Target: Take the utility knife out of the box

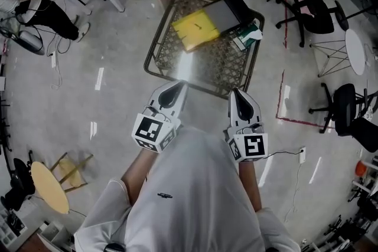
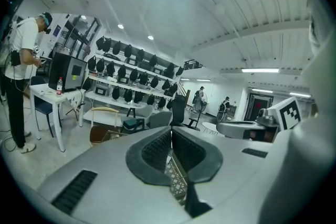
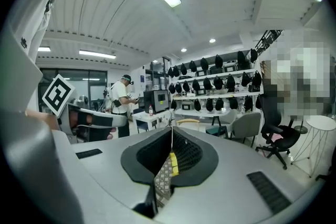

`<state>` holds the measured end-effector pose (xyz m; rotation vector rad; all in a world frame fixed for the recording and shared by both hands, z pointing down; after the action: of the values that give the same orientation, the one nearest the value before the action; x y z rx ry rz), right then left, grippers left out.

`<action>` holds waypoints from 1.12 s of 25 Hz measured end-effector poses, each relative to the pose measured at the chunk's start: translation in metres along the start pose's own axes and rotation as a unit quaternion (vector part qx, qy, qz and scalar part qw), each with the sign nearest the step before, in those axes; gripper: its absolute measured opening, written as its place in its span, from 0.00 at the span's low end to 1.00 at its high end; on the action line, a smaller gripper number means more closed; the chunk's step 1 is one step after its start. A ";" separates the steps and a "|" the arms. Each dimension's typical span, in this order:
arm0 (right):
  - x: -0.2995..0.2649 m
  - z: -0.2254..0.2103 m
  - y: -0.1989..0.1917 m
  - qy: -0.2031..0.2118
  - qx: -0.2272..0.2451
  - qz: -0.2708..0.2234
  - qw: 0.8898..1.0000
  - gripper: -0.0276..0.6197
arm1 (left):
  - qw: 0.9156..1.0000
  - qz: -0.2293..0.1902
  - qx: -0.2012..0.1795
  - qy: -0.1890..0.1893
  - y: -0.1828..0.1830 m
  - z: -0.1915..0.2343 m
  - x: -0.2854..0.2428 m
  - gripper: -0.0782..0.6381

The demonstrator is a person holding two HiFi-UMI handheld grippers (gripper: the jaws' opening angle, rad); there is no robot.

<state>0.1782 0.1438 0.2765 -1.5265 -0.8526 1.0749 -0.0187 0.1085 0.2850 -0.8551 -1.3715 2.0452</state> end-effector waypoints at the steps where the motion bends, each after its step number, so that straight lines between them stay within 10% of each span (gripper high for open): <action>1: -0.012 0.001 0.002 -0.001 0.000 -0.001 1.000 0.04 | 1.000 -0.001 0.000 -0.002 0.004 0.010 -0.005 0.12; 28: -0.153 0.016 0.028 -0.016 0.025 0.003 1.000 0.04 | 0.999 -0.004 0.018 -0.032 0.039 0.133 -0.070 0.12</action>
<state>0.1099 0.0030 0.2793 -1.4745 -0.8388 1.1198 -0.0744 -0.0353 0.3015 -0.7737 -1.3650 2.1002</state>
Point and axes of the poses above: the fingertips, and each gripper's own axes: x backward along the fingers, z to its left, y out of its top, the point moved 6 cm from there along x, backward along the fingers
